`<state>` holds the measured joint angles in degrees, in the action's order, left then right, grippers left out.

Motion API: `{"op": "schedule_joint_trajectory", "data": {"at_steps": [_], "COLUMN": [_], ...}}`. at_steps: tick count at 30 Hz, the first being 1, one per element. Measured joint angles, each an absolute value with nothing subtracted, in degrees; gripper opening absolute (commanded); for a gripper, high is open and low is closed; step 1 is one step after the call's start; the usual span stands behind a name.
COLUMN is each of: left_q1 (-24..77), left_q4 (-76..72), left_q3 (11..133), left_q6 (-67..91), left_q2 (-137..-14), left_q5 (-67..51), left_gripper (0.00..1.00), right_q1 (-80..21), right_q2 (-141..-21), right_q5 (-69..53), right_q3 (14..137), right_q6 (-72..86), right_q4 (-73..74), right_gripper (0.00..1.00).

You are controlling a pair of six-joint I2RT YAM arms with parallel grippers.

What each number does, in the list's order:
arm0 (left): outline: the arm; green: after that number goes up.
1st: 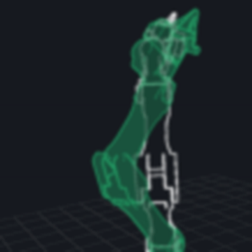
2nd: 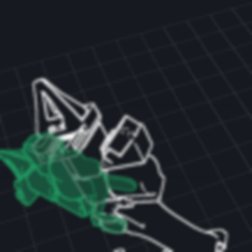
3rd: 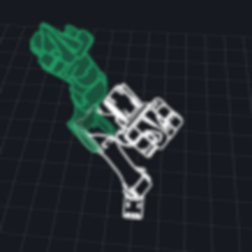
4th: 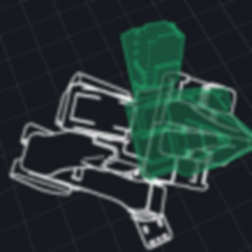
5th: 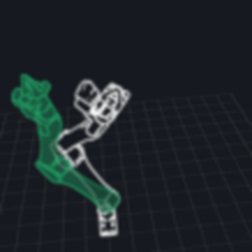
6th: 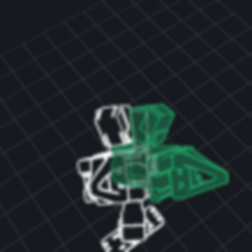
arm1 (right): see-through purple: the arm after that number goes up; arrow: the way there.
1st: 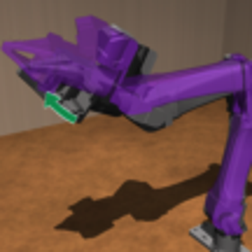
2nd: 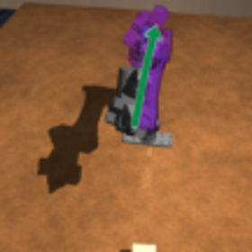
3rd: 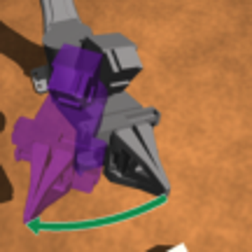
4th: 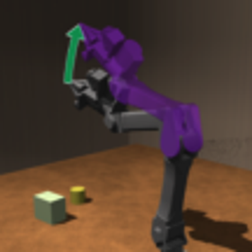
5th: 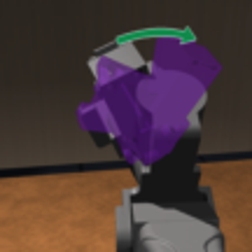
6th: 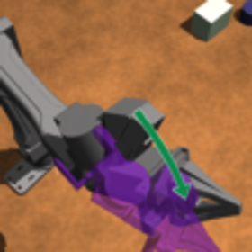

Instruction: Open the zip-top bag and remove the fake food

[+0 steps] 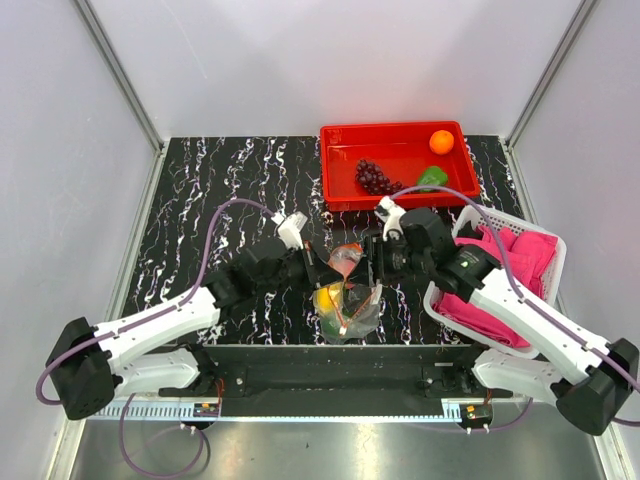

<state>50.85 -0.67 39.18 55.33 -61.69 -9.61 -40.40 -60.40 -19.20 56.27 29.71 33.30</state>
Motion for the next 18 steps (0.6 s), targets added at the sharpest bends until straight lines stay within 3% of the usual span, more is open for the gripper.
{"op": "schedule_joint_trajectory", "data": {"at_steps": [4,7,12,18], "left_q1": [51.22,51.77,53.21,54.5], "left_q4": [-0.51,-0.36,0.54,0.36], "left_q3": [40.36,40.91,42.24,44.51], "left_q6": [55.31,55.31,55.31,55.31], "left_q2": [-62.39,-62.41,-62.39,-63.16], "left_q5": [-9.61,-9.47,-8.64,-8.45], "left_gripper": [0.0,0.0,0.0,0.0], "right_q1": [-42.04,-42.06,-42.06,-42.06], "right_q2": [-62.57,-64.14,-66.24,-70.94], "right_q5": [-18.87,-17.41,-16.62,-16.6], "right_q3": [53.65,51.46,48.38,46.46], "right_q6": [31.94,32.99,34.26,35.31], "right_q4": [29.28,27.59,23.9,18.85], "right_gripper": [0.38,0.35,0.34,0.42]}}
